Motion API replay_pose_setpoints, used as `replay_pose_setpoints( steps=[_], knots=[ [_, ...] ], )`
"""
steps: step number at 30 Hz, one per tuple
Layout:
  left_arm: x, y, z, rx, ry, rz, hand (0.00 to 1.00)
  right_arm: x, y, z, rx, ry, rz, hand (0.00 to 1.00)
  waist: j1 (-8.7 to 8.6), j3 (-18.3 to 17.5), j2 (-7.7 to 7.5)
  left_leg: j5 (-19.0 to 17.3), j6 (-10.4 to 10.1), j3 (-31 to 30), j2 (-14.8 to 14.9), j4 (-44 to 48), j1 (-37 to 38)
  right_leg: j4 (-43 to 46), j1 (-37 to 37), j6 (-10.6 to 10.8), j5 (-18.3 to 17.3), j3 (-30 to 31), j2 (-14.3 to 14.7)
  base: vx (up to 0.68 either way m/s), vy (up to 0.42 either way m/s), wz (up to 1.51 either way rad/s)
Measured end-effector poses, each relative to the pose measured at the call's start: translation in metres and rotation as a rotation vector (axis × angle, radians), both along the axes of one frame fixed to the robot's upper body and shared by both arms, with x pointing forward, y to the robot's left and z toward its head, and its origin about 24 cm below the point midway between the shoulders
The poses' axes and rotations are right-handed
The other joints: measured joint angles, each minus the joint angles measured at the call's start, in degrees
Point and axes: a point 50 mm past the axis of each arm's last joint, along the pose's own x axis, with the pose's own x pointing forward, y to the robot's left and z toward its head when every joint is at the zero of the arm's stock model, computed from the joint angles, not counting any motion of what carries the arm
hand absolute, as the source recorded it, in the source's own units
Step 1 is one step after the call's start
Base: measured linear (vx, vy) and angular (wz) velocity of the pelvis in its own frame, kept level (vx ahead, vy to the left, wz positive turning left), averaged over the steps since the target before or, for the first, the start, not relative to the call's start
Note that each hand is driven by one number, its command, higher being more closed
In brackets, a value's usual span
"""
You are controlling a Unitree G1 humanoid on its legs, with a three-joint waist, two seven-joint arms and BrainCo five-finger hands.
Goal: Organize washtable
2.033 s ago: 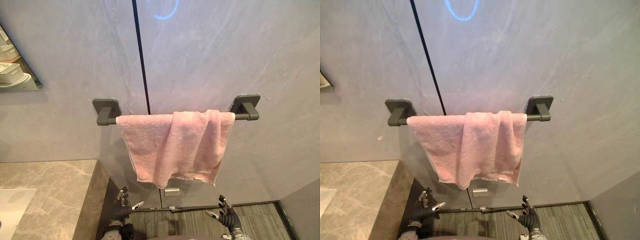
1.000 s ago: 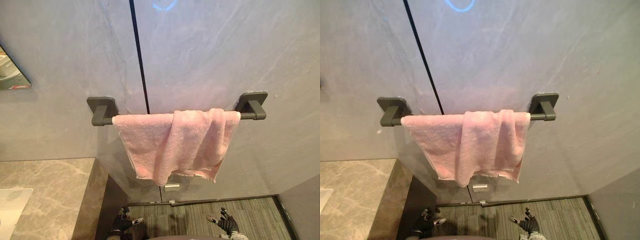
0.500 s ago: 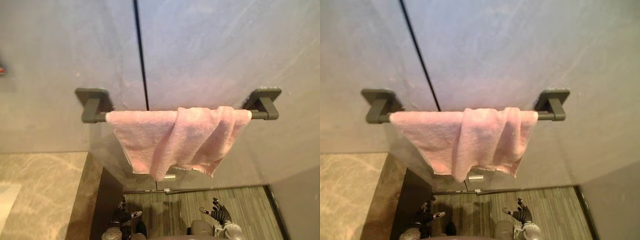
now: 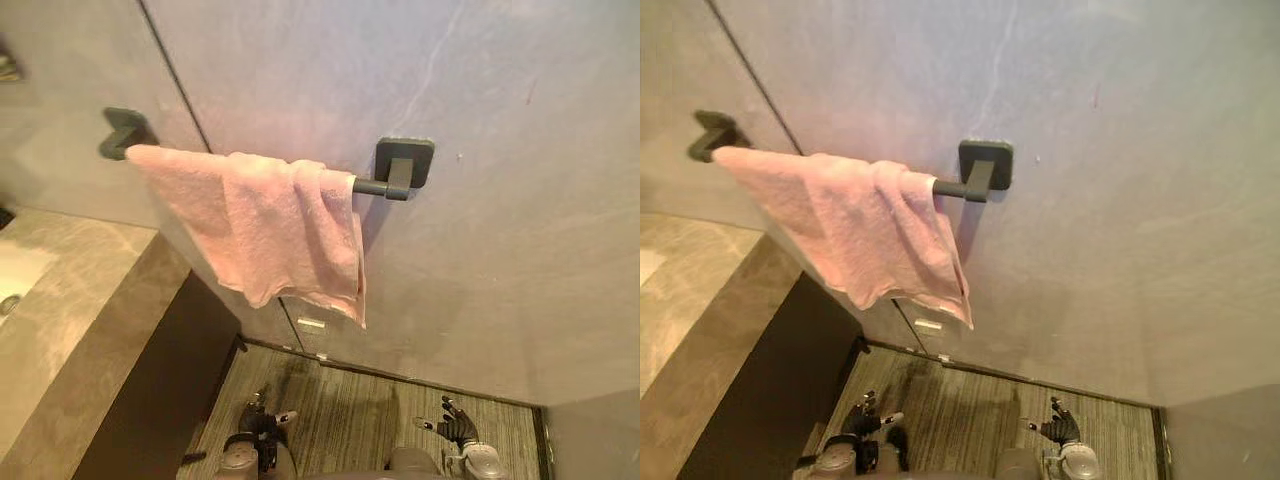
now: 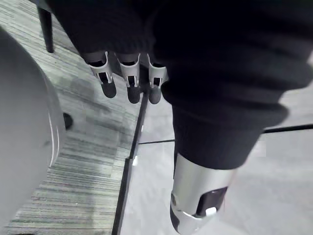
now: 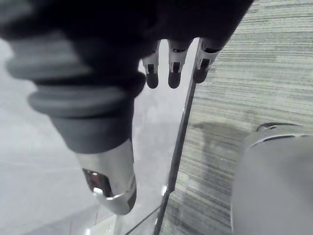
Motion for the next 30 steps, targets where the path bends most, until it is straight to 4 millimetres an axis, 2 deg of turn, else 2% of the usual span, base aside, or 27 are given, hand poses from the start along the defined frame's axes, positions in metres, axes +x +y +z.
replay_pose_setpoints(
  steps=[1, 2, 3, 4, 5, 6, 7, 9, 13, 14, 15, 17, 18, 20, 21, 23, 24, 25, 26, 27, 28, 29, 30],
  knots=[
    [0.001, -0.001, 0.000, -0.002, 0.005, -0.002, 0.00, -0.003, 0.001, -0.001, 0.005, 0.007, -0.007, 0.00, -0.39, -0.1, 0.17, -3.8, 1.3, 3.7, 0.4, 5.2, 0.6, -1.3, 0.6, -0.1, 0.9, -2.7, 0.0, -0.16, -0.062, 1.11],
    [-0.001, -0.002, -0.002, -0.006, 0.018, -0.002, 0.00, -0.005, 0.000, -0.001, 0.007, 0.010, -0.024, 0.00, -0.53, -0.3, 0.59, -5.3, 1.7, 5.6, 1.0, 7.3, 1.3, -1.9, 1.4, -0.1, 1.4, -4.5, 0.0, -0.11, -0.007, 1.64],
    [-0.001, -0.004, -0.002, -0.013, 0.026, -0.004, 0.00, -0.008, -0.007, -0.002, -0.007, 0.018, -0.062, 0.00, -1.61, -0.6, 2.14, -7.2, 1.6, 9.0, 2.2, 5.8, 1.8, -2.0, 2.3, -0.2, 2.0, -9.3, 0.8, -0.09, 0.014, 1.68],
    [0.001, -0.004, -0.002, -0.012, 0.021, -0.007, 0.00, -0.009, -0.008, -0.002, -0.008, 0.023, -0.085, 0.00, -1.81, -0.6, 1.73, -6.6, 2.5, 9.1, 0.9, 2.8, 1.4, -2.3, 2.2, -0.4, 2.0, -10.4, 0.9, -0.10, 0.025, 1.89],
    [0.001, -0.003, -0.001, -0.005, 0.020, -0.015, 0.00, -0.010, -0.005, -0.003, 0.003, 0.028, -0.095, 0.00, -1.92, -0.6, 1.62, -4.8, 3.3, 7.2, -1.3, -3.3, 2.7, -5.3, 2.0, -0.7, 2.1, -9.9, 1.6, -0.15, 0.023, 1.50],
    [0.002, 0.002, -0.001, 0.009, 0.022, -0.022, 0.00, -0.014, -0.002, -0.005, 0.012, 0.042, -0.100, 0.00, -2.32, -1.5, 0.18, -1.8, 4.0, 5.3, -4.1, -12.2, 5.0, -9.3, 3.4, -0.2, 4.1, -10.4, 2.3, -0.12, 0.069, 1.48],
    [-0.001, 0.010, -0.002, 0.029, 0.037, -0.022, 0.00, -0.012, 0.005, -0.007, 0.035, 0.043, -0.111, 0.00, -2.18, -1.6, -0.36, 0.6, 4.3, 5.6, -5.0, -18.5, 7.1, -12.2, 4.9, 0.4, 6.4, -13.4, 1.6, -0.11, 0.060, 1.40],
    [-0.017, 0.012, -0.007, 0.039, 0.092, -0.022, 0.00, -0.008, 0.009, -0.007, 0.053, 0.032, -0.133, 0.00, -1.42, -1.3, 0.65, 7.9, 5.3, 4.5, -6.6, -28.4, 10.7, -12.7, 6.4, 0.7, 7.3, -16.6, 1.7, -0.11, 0.070, 0.94],
    [-0.029, 0.021, -0.010, 0.057, 0.124, -0.006, 0.00, -0.006, 0.020, -0.008, 0.079, 0.033, -0.128, 0.00, -1.11, -1.1, 0.81, 8.8, 6.3, 1.0, -7.3, -28.9, 11.1, -12.9, 8.7, 0.5, 7.0, -18.3, 1.7, -0.12, 0.035, 0.45],
    [-0.029, 0.021, -0.010, 0.057, 0.126, -0.006, 0.00, -0.005, 0.020, -0.008, 0.080, 0.032, -0.128, 0.00, -1.16, -0.9, 1.14, 8.7, 6.3, -0.6, -7.3, -28.9, 10.5, -12.7, 8.6, 0.5, 5.0, -14.3, 3.3, -0.18, -0.020, 0.74],
    [-0.030, 0.022, -0.011, 0.060, 0.131, -0.006, 0.00, -0.003, 0.020, -0.007, 0.081, 0.024, -0.129, 0.00, -2.01, -0.7, 1.23, 8.8, 6.6, -3.1, -7.6, -28.9, 9.8, -12.4, 7.5, -1.3, 2.6, -4.6, 6.7, -0.18, -0.043, 0.89],
    [-0.032, 0.024, -0.011, 0.062, 0.138, 0.003, 0.00, -0.004, 0.018, -0.007, 0.076, 0.025, -0.130, 0.00, -2.48, -1.0, 0.03, 8.8, 6.6, -5.1, -8.3, -28.9, 9.0, -12.1, 6.9, -1.8, 2.1, 4.3, 10.1, -0.11, -0.068, 1.08],
    [-0.031, 0.025, -0.011, 0.058, 0.133, 0.018, 0.00, -0.006, 0.017, -0.008, 0.082, 0.030, -0.147, 0.00, -2.34, -1.0, 0.01, 8.8, 6.6, -6.5, -9.3, -28.9, 8.0, -12.0, 6.8, -1.6, 1.4, 6.1, 11.2, -0.03, -0.059, 1.12],
    [-0.031, 0.026, -0.011, 0.057, 0.131, 0.036, 0.00, -0.007, 0.015, -0.008, 0.081, 0.030, -0.160, 0.00, -1.91, -0.8, -0.63, 8.8, 6.6, -8.0, -9.9, -28.9, 7.2, -12.3, 6.8, -1.5, 1.3, 3.0, 10.4, 0.03, -0.017, 0.97],
    [-0.031, 0.027, -0.010, 0.057, 0.129, 0.045, 0.00, -0.007, 0.014, -0.007, 0.086, 0.028, -0.171, 0.00, -1.57, -0.8, -0.62, 9.2, 6.9, -8.5, -10.5, -28.8, 6.7, -12.2, 7.8, -0.7, 1.8, -0.5, 9.3, 0.05, 0.021, 1.28],
    [-0.031, 0.029, -0.010, 0.049, 0.123, 0.080, 0.00, -0.012, 0.014, -0.009, 0.092, 0.039, -0.192, 0.00, -1.53, -0.7, -1.56, 8.7, 7.8, -4.7, -11.2, -28.1, 6.6, -12.1, 10.3, -0.5, 2.0, -6.6, 7.2, 0.11, 0.038, 1.51],
    [-0.029, 0.029, -0.009, 0.044, 0.109, 0.099, 0.00, -0.017, 0.010, -0.010, 0.086, 0.051, -0.209, 0.00, -1.39, -0.5, -1.38, 9.7, 10.6, 1.8, -9.5, -23.0, 4.8, -8.9, 10.7, -0.6, 2.0, -8.9, 6.7, 0.18, 0.081, 1.50],
    [-0.023, 0.027, -0.006, 0.035, 0.083, 0.114, 0.00, -0.010, 0.005, -0.008, 0.076, 0.034, -0.212, 0.00, -0.51, 0.3, 0.02, 10.8, 13.4, 5.5, -8.6, -19.1, 3.0, 1.1, 5.9, -0.8, 2.0, -7.9, 5.6, 0.16, 0.067, 1.35],
    [-0.021, 0.024, -0.006, 0.023, 0.075, 0.125, 0.00, -0.004, 0.004, -0.006, 0.071, 0.021, -0.206, 0.00, -0.50, 1.3, 1.40, 11.3, 13.9, 6.4, -7.8, -17.8, 1.8, 3.1, 3.2, -1.7, 0.4, -6.0, 5.6, 0.09, 0.162, 1.10],
    [-0.021, 0.035, -0.004, 0.027, 0.063, 0.182, 0.00, 0.004, 0.013, -0.005, 0.093, 0.005, -0.191, 0.00, 0.24, 1.9, -1.20, 10.3, 11.8, 9.2, -8.8, -15.2, 0.2, -5.9, 3.1, -2.8, 8.0, -3.5, 2.3, 0.06, 0.111, 1.27],
    [-0.017, 0.046, -0.001, 0.044, 0.047, 0.217, 0.00, 0.006, 0.022, -0.006, 0.116, 0.004, -0.195, 0.00, 0.09, 2.7, -3.03, 4.5, 11.1, 11.8, -7.7, -9.5, -1.6, -7.5, 5.8, 0.3, 5.4, -2.9, 0.3, 0.07, 0.105, 1.21],
    [-0.016, 0.049, -0.001, 0.045, 0.042, 0.233, 0.00, 0.007, 0.024, -0.006, 0.118, 0.010, -0.194, 0.00, 0.26, 2.8, -3.56, 2.6, 10.5, 12.0, -6.3, -8.1, -2.1, -8.5, 6.7, 0.8, 5.0, -3.7, -0.3, 0.07, 0.064, 0.92],
    [-0.016, 0.050, 0.000, 0.045, 0.038, 0.249, 0.00, 0.014, 0.023, -0.004, 0.108, -0.003, -0.182, 0.00, 0.20, 2.8, -3.77, 0.8, 7.5, 11.2, -2.7, -7.4, -2.8, -9.1, 7.0, 1.8, 5.4, -3.8, -1.8, 0.05, 0.109, 0.38]
  ],
)
